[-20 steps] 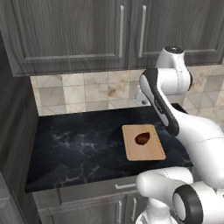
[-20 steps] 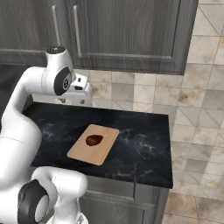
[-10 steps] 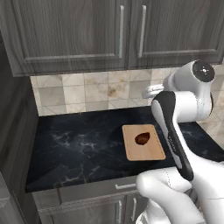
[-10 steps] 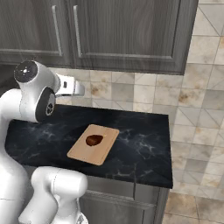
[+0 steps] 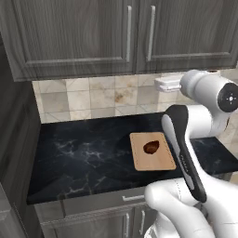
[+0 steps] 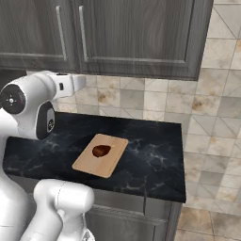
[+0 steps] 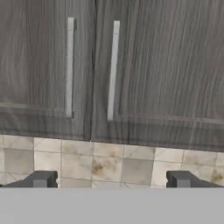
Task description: Open the cabinet, retrieve the rolling pin, and place it next to the meat on the cutting board to prepare for tenderizing.
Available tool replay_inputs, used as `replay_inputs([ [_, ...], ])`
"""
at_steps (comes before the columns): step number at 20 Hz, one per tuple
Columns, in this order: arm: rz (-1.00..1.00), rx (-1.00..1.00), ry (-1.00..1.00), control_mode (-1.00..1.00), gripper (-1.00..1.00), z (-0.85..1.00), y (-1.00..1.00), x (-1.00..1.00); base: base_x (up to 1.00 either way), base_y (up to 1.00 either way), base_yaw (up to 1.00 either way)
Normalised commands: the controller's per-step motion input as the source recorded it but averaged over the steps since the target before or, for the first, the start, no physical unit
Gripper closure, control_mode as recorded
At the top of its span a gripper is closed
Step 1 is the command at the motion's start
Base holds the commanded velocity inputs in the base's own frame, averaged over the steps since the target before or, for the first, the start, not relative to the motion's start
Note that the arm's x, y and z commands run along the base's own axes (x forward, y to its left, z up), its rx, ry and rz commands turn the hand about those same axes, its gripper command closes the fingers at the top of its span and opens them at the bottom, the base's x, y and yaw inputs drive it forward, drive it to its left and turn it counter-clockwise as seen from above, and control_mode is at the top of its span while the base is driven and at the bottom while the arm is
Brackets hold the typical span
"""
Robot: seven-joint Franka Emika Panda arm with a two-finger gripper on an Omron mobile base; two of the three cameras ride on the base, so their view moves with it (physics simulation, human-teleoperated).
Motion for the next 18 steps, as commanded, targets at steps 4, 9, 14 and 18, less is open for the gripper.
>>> replay_inputs([
  [4, 0.00, 0.00, -0.37, -1.00, -1.00, 0.71, 0.08, 0.00, 0.00, 0.00, 0.00],
  [9, 0.00, 0.03, -0.04, -1.00, -1.00, 0.11, 0.03, 0.23, 0.00, 0.00, 0.00],
  [14, 0.00, 0.00, 0.01, -1.00, -1.00, 0.00, 0.00, 0.12, 0.00, 0.00, 0.00],
  [18, 0.02, 0.01, 0.00, -1.00, -1.00, 0.00, 0.00, 0.37, 0.00, 0.00, 0.00],
])
